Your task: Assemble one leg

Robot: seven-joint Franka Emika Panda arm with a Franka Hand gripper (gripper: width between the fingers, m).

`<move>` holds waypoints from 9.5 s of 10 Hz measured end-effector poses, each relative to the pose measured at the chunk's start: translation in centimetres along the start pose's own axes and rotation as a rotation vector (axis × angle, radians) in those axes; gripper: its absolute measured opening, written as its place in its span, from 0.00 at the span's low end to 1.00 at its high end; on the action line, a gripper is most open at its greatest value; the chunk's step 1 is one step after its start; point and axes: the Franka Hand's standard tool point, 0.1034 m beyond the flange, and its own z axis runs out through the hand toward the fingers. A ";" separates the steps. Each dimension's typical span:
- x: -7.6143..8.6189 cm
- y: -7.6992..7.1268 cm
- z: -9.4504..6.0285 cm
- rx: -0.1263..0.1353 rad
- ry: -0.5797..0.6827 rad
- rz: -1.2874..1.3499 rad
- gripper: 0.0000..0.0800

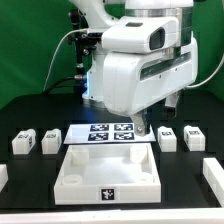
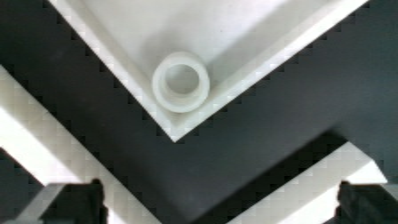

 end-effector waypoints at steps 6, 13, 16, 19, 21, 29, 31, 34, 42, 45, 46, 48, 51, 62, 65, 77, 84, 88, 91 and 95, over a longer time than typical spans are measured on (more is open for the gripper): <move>0.0 0.0 0.0 0.000 0.000 0.000 0.81; -6.5 -2.9 2.3 -0.002 0.001 -0.395 0.81; -11.8 -4.7 5.8 0.014 0.007 -0.643 0.81; -13.7 -6.6 9.0 0.021 0.021 -0.649 0.81; -14.4 -6.3 10.4 0.022 0.028 -0.634 0.81; -14.5 -5.9 10.8 0.008 0.036 -0.621 0.13; -14.5 -5.9 10.8 0.008 0.036 -0.621 0.07; -14.5 -5.8 10.8 0.008 0.036 -0.621 0.07; -9.9 -6.5 10.7 -0.006 0.071 -0.651 0.07; -6.3 -6.0 10.6 -0.017 0.098 -0.643 0.07; -5.5 -5.7 10.6 -0.024 0.105 -0.640 0.07; -3.8 -5.7 10.6 -0.033 0.118 -0.630 0.07; -3.6 -5.8 10.6 -0.034 0.120 -0.633 0.07; -3.8 -5.7 10.6 -0.033 0.119 -0.625 0.81; -3.8 -5.6 10.6 -0.033 0.119 -0.624 0.81; -0.8 -11.9 5.5 0.013 0.167 0.448 0.81; 2.2 -17.2 5.9 0.104 0.122 0.941 0.81; 0.9 -18.6 7.2 0.215 -0.207 0.907 0.81; -0.2 -18.1 6.9 0.321 -0.402 0.864 0.81; 0.0 -19.2 7.9 0.411 -0.660 0.891 0.81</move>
Offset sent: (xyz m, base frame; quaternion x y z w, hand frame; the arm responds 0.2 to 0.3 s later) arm 0.0000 0.0000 0.0000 0.0000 0.0000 0.0000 1.0000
